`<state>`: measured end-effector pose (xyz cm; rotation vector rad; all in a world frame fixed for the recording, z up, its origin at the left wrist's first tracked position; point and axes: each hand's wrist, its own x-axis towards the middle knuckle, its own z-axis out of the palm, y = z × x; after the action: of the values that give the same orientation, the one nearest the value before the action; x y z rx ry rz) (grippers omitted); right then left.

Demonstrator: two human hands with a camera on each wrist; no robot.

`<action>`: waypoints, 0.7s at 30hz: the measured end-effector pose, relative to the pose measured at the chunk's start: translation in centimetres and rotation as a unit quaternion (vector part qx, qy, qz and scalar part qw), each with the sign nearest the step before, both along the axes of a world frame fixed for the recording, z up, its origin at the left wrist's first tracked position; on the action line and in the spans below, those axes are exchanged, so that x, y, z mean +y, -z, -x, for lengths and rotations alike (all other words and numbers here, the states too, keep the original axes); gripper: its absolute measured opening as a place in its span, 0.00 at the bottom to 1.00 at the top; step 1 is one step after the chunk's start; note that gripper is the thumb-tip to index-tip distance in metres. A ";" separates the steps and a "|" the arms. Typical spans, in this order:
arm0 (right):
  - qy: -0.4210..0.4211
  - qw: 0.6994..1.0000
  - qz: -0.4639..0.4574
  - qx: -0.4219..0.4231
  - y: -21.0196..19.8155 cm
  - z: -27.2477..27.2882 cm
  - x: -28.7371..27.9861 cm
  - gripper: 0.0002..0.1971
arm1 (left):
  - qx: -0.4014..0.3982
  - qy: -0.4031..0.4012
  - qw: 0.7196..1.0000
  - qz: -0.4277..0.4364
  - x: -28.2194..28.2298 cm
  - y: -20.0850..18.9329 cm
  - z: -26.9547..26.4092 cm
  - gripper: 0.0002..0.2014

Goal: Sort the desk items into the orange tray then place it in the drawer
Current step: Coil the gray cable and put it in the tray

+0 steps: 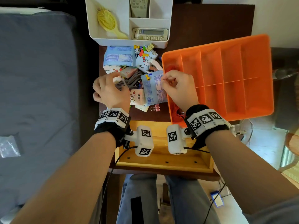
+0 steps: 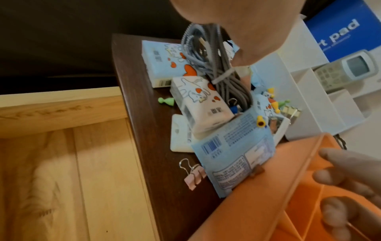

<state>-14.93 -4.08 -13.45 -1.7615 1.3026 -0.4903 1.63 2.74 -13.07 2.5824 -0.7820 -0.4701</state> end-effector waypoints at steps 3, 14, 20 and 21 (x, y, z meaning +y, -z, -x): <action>-0.007 1.000 -0.016 0.018 0.2 -0.5 0.9 0.06 | 0.036 0.004 0.998 -0.046 1.0 0.7 -0.7 0.24; 0.013 0.997 -0.001 0.076 -0.2 -1.7 2.5 0.09 | 0.116 0.041 0.991 0.048 3.2 0.5 -2.9 0.15; 0.009 0.996 -0.021 0.084 -0.7 -2.5 3.2 0.08 | 0.119 0.085 0.984 0.097 3.3 -0.9 -3.3 0.13; 0.010 0.996 -0.023 0.081 -0.8 -2.7 3.4 0.08 | 0.124 0.094 0.982 0.104 3.3 -1.1 -3.4 0.12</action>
<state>-12.27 -0.66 -12.70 -1.7817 1.4336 -0.3315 5.06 6.02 -12.00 2.2156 -0.9360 -0.7113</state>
